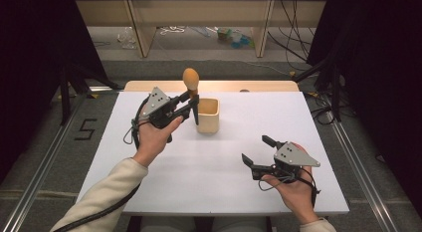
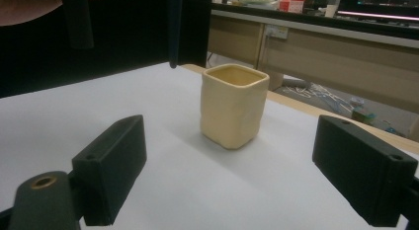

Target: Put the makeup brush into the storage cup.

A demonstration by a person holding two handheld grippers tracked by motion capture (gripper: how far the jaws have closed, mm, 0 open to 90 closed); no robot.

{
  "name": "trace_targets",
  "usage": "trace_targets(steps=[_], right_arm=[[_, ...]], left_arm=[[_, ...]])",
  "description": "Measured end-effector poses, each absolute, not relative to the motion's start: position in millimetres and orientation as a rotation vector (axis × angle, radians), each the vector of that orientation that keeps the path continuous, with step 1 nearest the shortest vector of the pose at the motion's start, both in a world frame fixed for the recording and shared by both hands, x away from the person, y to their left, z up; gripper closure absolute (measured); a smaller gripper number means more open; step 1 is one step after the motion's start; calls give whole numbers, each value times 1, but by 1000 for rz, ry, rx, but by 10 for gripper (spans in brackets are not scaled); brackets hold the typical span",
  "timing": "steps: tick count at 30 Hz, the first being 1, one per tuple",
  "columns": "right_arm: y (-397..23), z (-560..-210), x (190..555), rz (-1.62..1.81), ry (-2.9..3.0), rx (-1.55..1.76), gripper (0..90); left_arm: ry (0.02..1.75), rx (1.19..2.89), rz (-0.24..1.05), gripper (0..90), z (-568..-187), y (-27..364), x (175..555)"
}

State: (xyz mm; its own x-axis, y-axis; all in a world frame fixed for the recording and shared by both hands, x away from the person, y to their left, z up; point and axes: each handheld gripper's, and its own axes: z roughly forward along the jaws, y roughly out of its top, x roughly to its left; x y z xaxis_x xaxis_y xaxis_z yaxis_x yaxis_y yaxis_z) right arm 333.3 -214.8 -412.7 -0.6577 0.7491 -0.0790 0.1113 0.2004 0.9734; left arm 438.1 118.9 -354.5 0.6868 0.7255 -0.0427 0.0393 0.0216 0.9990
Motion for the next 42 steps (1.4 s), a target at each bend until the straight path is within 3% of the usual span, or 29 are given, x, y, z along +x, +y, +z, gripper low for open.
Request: trace_targets(steps=[42], right_arm=[[-215,-414,334,1489,1927,803,143]], left_arm=[[671,1457,614,660,-351,113,457]])
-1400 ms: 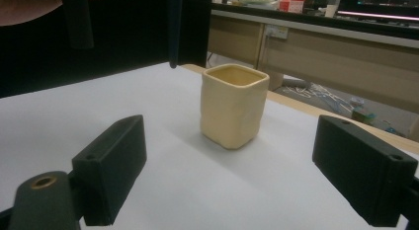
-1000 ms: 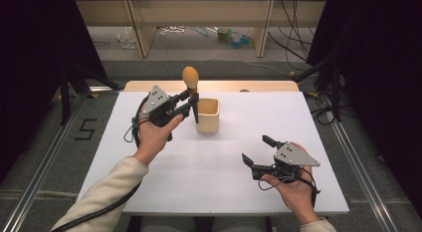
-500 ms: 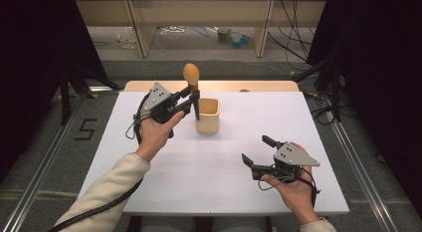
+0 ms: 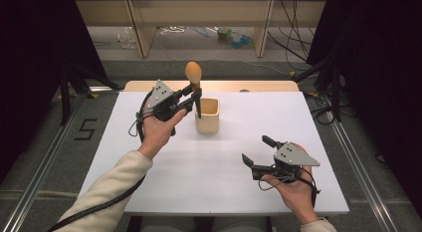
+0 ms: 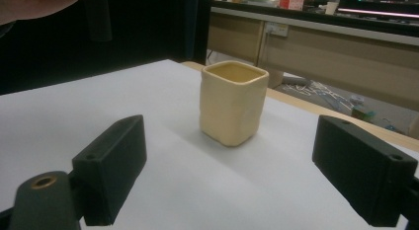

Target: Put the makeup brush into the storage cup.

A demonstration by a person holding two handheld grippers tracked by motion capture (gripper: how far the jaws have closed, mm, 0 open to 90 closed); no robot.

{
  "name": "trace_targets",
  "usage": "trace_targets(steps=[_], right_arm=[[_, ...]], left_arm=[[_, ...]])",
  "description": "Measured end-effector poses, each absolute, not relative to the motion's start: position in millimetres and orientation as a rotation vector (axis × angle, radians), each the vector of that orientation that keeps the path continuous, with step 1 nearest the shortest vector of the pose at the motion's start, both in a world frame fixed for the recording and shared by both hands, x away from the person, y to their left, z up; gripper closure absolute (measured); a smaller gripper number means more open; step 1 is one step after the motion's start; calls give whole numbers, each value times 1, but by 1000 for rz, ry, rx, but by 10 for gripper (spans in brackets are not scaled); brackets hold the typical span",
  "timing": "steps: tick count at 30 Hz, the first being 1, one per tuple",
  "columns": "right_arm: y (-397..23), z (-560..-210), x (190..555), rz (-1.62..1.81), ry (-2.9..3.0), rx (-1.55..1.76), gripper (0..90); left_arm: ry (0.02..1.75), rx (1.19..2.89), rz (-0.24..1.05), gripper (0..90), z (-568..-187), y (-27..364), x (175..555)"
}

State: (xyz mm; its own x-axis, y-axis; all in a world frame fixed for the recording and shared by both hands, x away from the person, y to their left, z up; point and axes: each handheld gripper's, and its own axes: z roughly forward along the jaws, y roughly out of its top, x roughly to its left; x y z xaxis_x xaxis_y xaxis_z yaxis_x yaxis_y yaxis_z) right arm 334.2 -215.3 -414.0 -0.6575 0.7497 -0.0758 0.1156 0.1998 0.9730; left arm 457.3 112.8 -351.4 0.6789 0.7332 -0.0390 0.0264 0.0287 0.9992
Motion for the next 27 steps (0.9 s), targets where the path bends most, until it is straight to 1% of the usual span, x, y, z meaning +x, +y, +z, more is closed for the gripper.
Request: trace_targets(steps=[27], right_arm=[[-215,-415,334,1486,1945,804,143]], left_arm=[[666,1451,635,660,-342,109,470]])
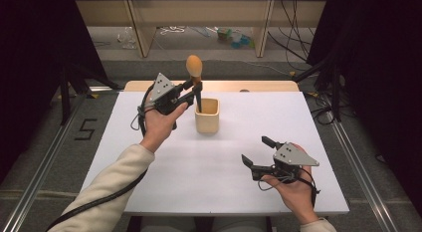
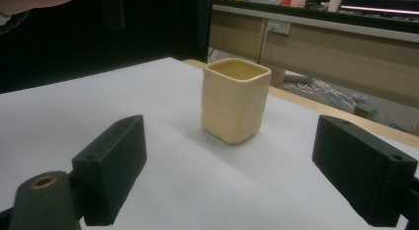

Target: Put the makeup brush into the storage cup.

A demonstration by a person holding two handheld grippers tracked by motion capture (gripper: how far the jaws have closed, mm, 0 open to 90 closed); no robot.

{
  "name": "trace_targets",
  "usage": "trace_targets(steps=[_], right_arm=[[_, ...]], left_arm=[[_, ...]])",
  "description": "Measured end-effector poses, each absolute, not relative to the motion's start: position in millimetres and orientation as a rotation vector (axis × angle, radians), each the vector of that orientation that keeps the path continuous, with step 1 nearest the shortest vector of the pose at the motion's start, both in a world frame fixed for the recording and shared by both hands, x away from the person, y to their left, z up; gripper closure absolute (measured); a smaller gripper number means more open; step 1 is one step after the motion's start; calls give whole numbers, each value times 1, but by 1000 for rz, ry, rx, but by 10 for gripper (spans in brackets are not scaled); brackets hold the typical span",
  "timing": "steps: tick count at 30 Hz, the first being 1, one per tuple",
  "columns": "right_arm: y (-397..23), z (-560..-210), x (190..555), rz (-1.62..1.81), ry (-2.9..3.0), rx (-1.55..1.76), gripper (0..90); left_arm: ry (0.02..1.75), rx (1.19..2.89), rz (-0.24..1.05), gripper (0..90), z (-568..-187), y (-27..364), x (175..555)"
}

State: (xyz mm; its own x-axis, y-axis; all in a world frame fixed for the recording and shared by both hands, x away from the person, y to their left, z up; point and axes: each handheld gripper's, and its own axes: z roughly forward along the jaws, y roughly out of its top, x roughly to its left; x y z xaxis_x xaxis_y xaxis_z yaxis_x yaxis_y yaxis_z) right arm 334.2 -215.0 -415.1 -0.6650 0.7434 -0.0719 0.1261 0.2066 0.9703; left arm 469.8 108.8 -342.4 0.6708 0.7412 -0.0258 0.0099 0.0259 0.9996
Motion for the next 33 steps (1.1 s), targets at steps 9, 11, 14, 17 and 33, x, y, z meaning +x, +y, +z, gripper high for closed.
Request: trace_targets(steps=[9,11,14,17,33], right_arm=[[-215,-415,335,1489,1947,801,144],[-215,-415,335,1487,1948,801,144],[-215,-415,335,1489,1946,803,144],[-215,-416,335,1492,1939,801,144],[-216,-416,335,1494,1940,806,144]], left_arm=[[669,1447,637,661,-341,106,475],[666,1446,639,660,-341,105,476],[668,1449,640,660,-340,104,478],[667,1447,641,660,-339,103,480],[675,1445,639,660,-340,99,486]])
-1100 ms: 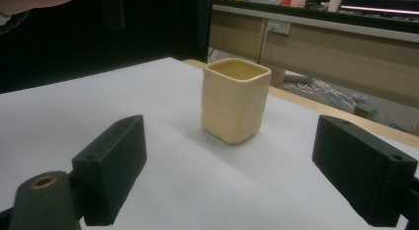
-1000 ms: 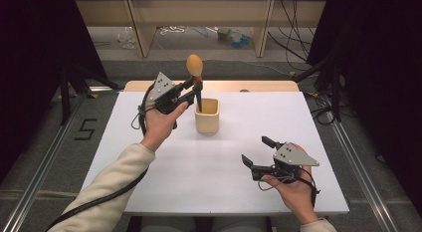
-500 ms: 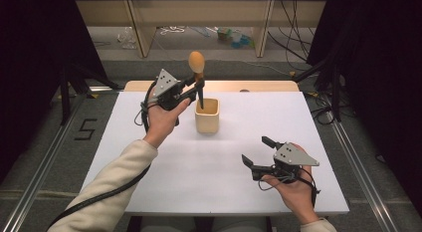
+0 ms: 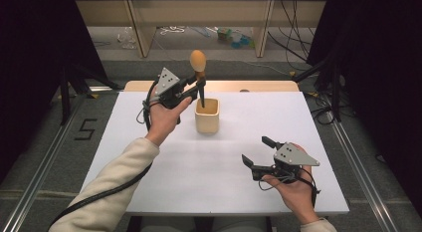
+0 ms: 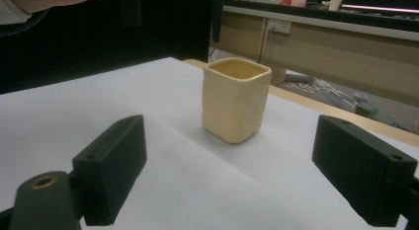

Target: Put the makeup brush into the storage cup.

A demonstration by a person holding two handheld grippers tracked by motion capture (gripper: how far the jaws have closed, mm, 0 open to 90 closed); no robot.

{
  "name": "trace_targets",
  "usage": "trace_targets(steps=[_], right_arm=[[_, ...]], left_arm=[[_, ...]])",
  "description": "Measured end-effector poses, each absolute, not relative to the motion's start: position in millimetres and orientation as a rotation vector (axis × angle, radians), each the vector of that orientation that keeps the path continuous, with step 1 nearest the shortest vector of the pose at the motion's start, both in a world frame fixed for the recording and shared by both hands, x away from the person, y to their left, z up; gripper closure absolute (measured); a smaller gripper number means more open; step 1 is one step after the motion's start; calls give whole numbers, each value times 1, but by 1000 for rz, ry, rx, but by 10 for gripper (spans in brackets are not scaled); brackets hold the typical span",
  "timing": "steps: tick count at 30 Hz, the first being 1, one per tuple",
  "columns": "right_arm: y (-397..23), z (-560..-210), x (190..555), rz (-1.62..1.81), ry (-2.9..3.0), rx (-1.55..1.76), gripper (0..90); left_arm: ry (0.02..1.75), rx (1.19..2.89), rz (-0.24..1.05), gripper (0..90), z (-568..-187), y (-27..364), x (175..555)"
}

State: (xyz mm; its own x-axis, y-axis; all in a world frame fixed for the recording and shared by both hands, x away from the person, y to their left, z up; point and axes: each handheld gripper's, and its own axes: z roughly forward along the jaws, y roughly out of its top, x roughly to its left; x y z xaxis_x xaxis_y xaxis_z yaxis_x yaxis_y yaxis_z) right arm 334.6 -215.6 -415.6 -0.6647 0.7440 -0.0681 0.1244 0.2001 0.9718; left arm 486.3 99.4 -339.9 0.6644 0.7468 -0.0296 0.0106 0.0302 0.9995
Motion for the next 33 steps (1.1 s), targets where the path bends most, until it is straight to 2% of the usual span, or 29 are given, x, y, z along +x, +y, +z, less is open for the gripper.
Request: trace_targets(steps=[33], right_arm=[[-215,-417,335,1502,1943,796,144]], left_arm=[[688,1451,674,660,-345,95,498]])
